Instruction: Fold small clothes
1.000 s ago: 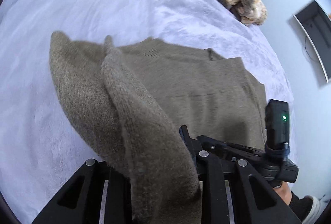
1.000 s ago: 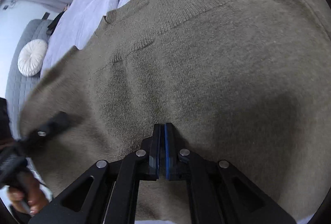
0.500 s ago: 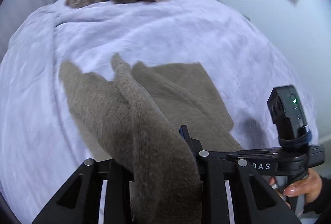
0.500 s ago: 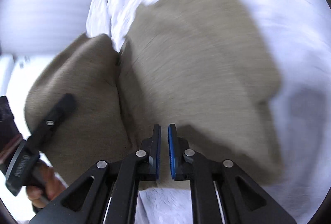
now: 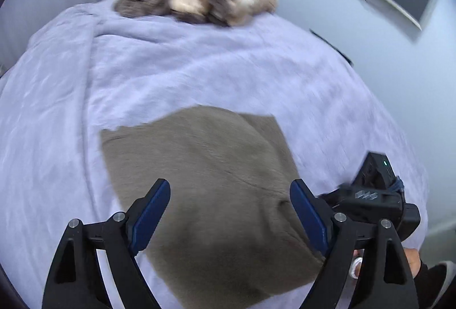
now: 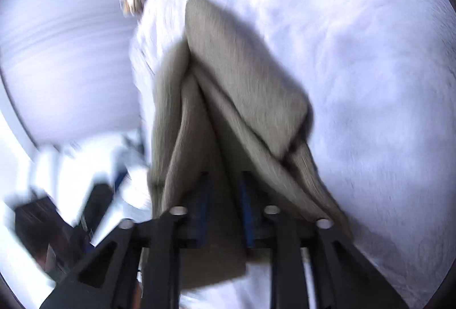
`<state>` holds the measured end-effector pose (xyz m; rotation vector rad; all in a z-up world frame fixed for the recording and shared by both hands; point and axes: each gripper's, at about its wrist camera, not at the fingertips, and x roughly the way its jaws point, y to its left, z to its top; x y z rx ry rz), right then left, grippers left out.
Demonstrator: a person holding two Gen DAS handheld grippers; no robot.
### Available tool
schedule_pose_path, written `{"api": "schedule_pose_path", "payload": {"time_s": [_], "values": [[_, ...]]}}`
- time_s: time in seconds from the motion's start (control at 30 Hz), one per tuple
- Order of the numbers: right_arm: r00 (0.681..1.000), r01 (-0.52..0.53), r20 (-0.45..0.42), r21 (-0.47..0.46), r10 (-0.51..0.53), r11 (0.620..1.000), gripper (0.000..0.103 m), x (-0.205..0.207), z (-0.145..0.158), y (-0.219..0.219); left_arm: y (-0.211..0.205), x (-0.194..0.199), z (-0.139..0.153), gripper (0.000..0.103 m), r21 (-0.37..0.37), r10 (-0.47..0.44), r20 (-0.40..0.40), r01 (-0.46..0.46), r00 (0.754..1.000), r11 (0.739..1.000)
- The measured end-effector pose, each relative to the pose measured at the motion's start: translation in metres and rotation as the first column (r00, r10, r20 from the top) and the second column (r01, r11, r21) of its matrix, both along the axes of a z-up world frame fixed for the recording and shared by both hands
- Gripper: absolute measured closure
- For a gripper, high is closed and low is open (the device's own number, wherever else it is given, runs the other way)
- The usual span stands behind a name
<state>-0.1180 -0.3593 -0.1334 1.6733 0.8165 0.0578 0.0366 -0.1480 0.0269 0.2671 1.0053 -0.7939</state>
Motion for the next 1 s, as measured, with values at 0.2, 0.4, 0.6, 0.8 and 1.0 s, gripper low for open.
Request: {"api": "schedule_pose_path", "payload": {"time_s": [0.2,0.4,0.6,0.8,1.0], "values": [[0.995,-0.039,0.097,0.078,0.032,0.996,0.043,0.032,0.001,-0.011,0.057,0.039,-0.034,0.016,0.126,0.246,-0.022,-0.241,0.969,0.962],[0.954,-0.293,0.021,-0.128,0.298,0.947,0.043,0.09,0.027,-0.015,0.095,0.048,-0.085,0.016,0.191,0.401,-0.161,-0.37,0.902,0.909],[0.861,-0.47,-0.076,-0.498,0.503,0.729,0.088,0.115,0.088,0.016,0.085,0.043,-0.08,0.016,0.178,0.38,-0.128,-0.356,0.916,0.917],[0.927,-0.327,-0.047,-0.59,0.373,0.738,0.088,0.072,0.105,-0.017,0.05,0.034,-0.077,0.016,0.193,0.251,-0.066,-0.234,0.966,0.953],[0.945,-0.326,-0.159,-0.445,0.285,0.834,0.082,0.072,0.035,-0.04,0.045,0.033,-0.095,0.016,0.202,0.236,-0.08,-0.216,0.968,0.955]]}}
